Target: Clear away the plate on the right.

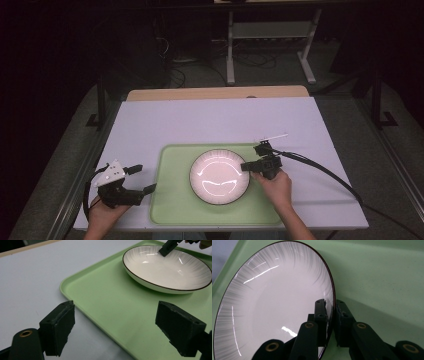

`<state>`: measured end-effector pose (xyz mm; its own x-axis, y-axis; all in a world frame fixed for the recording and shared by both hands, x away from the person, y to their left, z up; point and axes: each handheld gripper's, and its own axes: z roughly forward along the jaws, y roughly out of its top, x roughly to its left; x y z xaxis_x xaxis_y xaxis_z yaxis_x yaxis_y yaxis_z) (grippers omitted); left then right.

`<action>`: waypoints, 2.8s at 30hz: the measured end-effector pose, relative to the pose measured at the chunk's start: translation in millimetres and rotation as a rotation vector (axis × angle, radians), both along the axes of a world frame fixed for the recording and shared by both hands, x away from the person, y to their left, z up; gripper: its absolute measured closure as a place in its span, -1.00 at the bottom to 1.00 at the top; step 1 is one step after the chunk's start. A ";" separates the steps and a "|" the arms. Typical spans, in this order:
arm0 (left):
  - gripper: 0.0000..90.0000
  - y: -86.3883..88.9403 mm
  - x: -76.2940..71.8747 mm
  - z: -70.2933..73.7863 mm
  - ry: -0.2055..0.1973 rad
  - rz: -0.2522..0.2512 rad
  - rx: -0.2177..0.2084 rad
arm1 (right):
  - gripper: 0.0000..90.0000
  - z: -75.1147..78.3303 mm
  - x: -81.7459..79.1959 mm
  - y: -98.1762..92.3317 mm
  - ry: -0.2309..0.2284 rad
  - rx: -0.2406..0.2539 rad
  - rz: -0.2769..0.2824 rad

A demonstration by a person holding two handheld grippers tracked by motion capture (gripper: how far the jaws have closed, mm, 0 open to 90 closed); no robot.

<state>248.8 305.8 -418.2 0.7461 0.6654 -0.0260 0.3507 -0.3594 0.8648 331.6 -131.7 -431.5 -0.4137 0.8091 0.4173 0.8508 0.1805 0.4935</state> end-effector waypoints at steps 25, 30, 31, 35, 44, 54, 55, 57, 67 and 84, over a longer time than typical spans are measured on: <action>-0.65 -0.5 0.1 -0.6 0.001 0.001 0.004 | 0.64 0.5 -9.7 -6.2 -0.050 0.034 0.020; -0.65 -0.6 0.3 -0.9 0.002 0.001 0.005 | 0.54 5.1 -11.1 -10.7 -0.095 0.040 0.019; -0.65 -0.6 0.3 -0.9 0.002 0.001 0.005 | 0.52 5.6 -11.3 -11.9 -0.107 0.046 0.018; -0.65 -0.8 0.3 -1.0 0.003 0.001 0.006 | 0.43 8.9 -12.4 -16.7 -0.150 0.040 0.017; -0.65 -0.5 0.7 -1.6 0.006 0.002 0.008 | 0.13 19.1 -14.6 -24.3 -0.258 0.031 0.027; -0.65 -1.2 1.6 -2.9 0.012 0.003 0.008 | -0.16 35.8 -19.0 -39.5 -0.413 -0.012 0.030; -0.65 -1.2 1.6 -3.1 0.014 0.004 0.008 | -0.20 37.5 -20.1 -41.1 -0.430 -0.024 0.029; -0.65 -1.2 1.8 -3.4 0.015 0.004 0.010 | -0.26 40.1 -22.0 -45.0 -0.464 -0.035 0.025; -0.65 -2.2 2.3 -4.0 0.019 0.000 0.014 | -0.41 44.6 -29.8 -70.9 -0.544 -0.056 0.008; -0.65 -2.1 2.3 -4.5 0.023 0.002 0.012 | -0.44 45.9 -48.1 -107.3 -0.622 -0.109 -0.038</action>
<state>251.1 303.8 -422.7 0.7440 0.6672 -0.0356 0.3713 -0.3687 0.8522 283.5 -239.0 -385.6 -0.5223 0.8525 0.0227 0.4179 0.2326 0.8782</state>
